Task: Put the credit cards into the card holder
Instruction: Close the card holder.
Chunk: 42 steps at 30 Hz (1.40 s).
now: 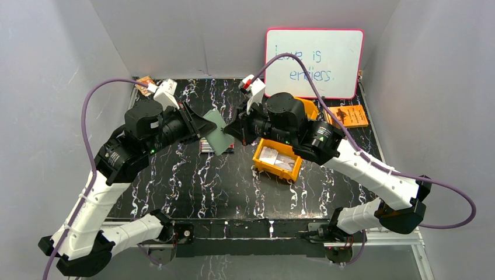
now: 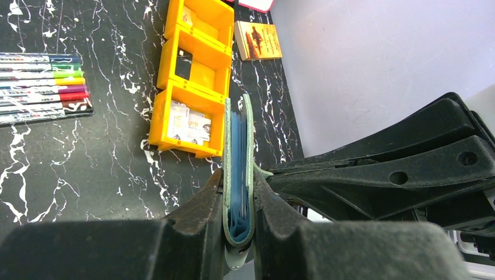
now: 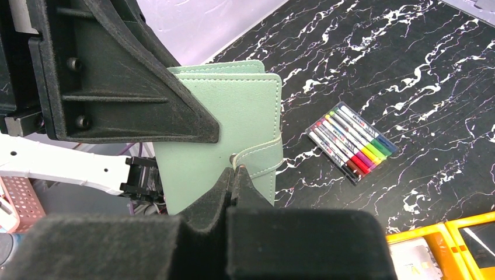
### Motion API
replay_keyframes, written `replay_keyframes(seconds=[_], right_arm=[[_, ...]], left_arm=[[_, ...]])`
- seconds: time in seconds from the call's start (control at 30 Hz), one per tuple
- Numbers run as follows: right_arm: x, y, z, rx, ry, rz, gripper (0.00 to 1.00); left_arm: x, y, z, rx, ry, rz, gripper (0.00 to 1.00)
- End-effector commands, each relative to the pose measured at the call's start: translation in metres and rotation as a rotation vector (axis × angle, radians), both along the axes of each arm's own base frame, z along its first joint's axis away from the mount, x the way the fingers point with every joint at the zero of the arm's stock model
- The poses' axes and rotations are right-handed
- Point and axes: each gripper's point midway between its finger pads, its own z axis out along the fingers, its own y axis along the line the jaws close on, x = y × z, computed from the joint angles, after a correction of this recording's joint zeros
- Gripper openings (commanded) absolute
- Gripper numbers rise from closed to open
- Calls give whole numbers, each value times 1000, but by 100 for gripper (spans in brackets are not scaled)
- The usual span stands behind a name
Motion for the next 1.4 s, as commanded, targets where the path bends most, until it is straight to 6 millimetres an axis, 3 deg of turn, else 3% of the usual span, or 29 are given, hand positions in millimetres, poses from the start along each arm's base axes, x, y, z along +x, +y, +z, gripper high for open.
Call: replay_keyframes(seconds=[0.0,0.47,1.07,1.37], right_arm=[[-3,7,31,95,-30,22,0],[4,7,32,115,-29,-16,0],[-1,8,17,52,-15,21,0],[-1,17,10,61,13,33,0]], left_arm=[[-1,-6,18,-39,-60,-35,0],[-4,-13,14,-33,-56,-88,0],[-3,-8,23,-47,-77,-57,0],[-13,-24,38,-136,-106,-152,0]])
